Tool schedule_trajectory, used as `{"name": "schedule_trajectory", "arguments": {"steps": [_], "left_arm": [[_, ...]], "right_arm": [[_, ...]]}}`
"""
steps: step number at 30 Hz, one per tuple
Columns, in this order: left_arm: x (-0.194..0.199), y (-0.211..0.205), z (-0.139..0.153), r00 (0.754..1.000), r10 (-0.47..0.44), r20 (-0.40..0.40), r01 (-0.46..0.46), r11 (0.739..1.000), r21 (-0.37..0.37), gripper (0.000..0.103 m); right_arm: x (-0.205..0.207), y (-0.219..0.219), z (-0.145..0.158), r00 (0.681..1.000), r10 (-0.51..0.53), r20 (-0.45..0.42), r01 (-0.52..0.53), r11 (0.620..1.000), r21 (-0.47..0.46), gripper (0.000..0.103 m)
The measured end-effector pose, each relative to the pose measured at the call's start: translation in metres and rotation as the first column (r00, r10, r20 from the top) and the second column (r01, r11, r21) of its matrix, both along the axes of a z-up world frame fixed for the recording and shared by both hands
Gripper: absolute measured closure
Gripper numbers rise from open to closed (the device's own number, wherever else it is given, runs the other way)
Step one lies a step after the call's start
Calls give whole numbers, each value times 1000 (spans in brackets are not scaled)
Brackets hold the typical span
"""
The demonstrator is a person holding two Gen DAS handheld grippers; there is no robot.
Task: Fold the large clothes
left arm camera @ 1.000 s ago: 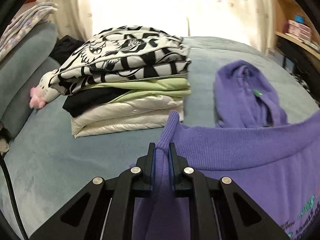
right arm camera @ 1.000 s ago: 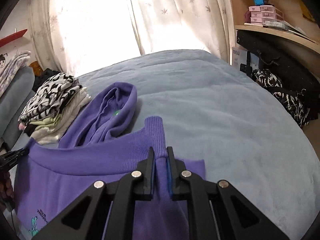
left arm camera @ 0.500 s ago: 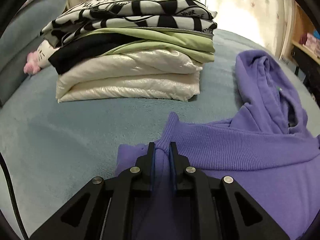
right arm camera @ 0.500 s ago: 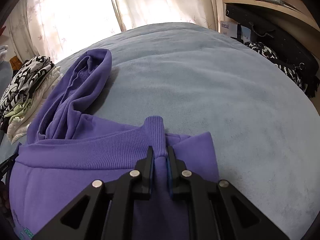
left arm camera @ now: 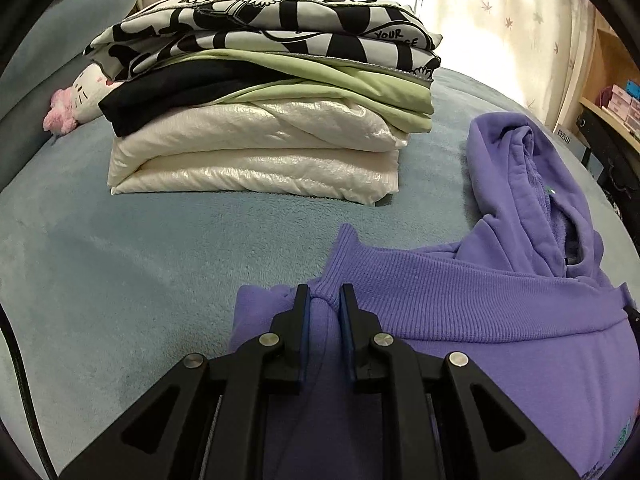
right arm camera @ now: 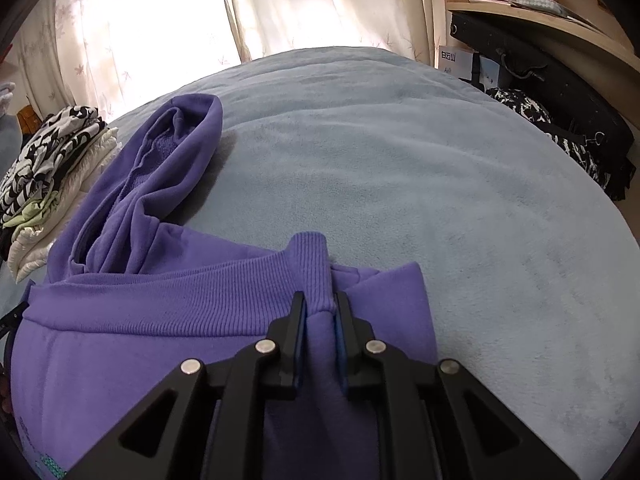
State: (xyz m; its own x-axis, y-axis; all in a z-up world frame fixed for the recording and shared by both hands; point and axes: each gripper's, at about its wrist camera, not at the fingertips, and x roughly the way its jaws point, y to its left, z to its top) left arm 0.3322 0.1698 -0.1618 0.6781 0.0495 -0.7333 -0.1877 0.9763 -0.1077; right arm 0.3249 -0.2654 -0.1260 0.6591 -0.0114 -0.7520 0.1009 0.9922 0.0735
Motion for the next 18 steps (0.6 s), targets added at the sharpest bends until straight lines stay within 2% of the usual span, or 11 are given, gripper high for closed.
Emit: {"name": "schedule_trajectory", "arguments": {"steps": [4, 7, 11, 13, 16, 18], "left_arm": [[4, -10, 13, 1000, -16, -21, 17, 998, 58, 86], [-5, -14, 31, 1000, -17, 3, 16, 995, 96, 81], [-18, -10, 58, 998, 12, 57, -17, 996, 86, 80], [-24, -10, 71, 997, 23, 79, -28, 997, 70, 79], [-32, -19, 83, 995, 4, 95, -8, 999, 43, 79], [-36, -36, 86, 995, -34, 98, 30, 999, 42, 79]], "right_arm": [[9, 2, 6, 997, -7, -82, 6, 1000, -12, 86], [9, 2, 19, 991, -61, -121, 62, 998, 0, 84], [-5, 12, 44, 992, -106, -69, 104, 994, -25, 83], [-15, 24, 57, 995, -92, -27, 91, 995, -39, 79], [-26, 52, 73, 1000, -19, 24, 20, 999, -30, 73], [-31, 74, 77, 998, 50, 30, -50, 999, 1, 73]]}}
